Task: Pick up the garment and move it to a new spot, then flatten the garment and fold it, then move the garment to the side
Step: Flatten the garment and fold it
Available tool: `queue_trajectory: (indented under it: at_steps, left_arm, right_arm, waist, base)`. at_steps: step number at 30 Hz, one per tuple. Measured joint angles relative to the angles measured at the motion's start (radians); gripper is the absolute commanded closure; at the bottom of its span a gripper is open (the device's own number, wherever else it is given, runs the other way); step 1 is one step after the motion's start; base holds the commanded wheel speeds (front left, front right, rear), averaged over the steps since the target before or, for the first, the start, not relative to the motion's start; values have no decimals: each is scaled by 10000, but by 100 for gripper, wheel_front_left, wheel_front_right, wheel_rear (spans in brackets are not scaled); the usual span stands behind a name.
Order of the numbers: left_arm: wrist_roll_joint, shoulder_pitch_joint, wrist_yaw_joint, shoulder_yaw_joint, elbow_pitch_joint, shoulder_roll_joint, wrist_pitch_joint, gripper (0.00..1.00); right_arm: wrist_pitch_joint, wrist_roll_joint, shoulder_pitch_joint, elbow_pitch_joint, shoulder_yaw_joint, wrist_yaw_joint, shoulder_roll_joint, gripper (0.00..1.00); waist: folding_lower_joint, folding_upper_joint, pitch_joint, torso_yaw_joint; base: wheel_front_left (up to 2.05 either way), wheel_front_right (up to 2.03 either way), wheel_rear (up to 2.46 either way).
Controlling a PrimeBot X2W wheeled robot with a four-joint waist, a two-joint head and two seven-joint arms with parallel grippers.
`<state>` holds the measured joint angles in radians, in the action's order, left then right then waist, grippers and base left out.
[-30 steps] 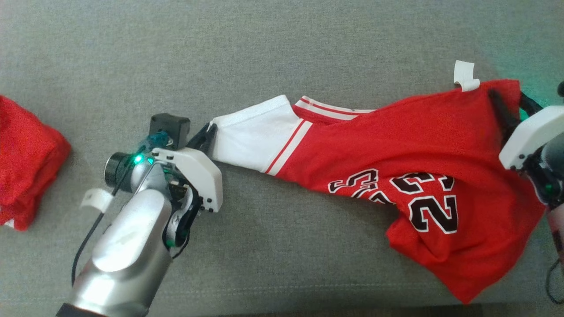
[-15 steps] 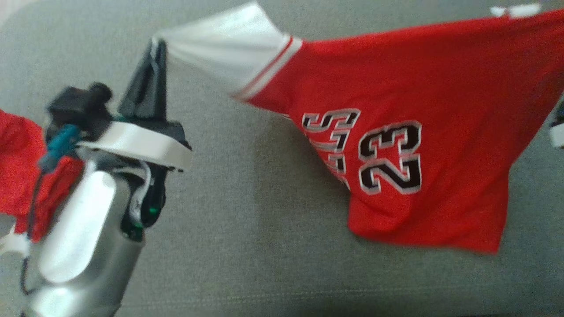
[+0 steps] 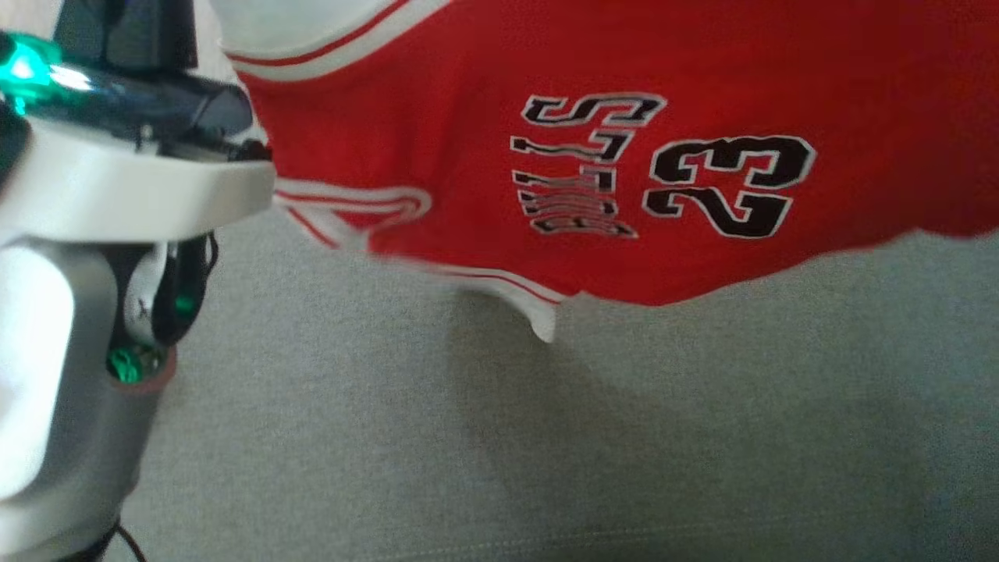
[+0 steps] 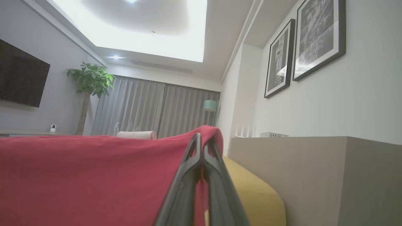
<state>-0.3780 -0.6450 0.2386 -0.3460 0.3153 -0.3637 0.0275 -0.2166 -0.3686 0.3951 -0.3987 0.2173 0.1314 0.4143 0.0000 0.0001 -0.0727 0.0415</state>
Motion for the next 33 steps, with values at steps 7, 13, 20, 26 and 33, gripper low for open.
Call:
queue_trajectory:
  at_steps: [7,13,20,26,33]
  left_arm:
    - [65,-756,-148,-301,-813,52,-290,100]
    - [-311,-1755,-639,-430,-3162,654,-52,100]
    - [-593,-3788,-1384,-445,-7480,1442,1271,100]
    - [-554,-5611,-1593,81,-10439,1747,2188,100]
    - [-238,-6940,-1691,696,-11175,2059,2295,100]
  right_arm:
    - [-299,-520,789,627,58,0,-12,100]
    - [-82,-1154,1746,2727,-719,0,-21,100]
    - [1099,-1613,4485,6339,-2433,0,-514,100]
    - [2834,-2115,6747,9536,-3808,0,-1461,100]
    - [4144,-2669,8264,11783,-4932,0,-1868,100]
  waist:
    - [0,0,82,137]
    - [0,0,-296,208]
    - [0,0,-726,421]
    - [0,0,-704,775]
    - [0,0,-1070,824]
  base:
    - [0,0,0]
    - [0,0,0]
    - [0,0,0]
    - [0,0,0]
    - [0,0,0]
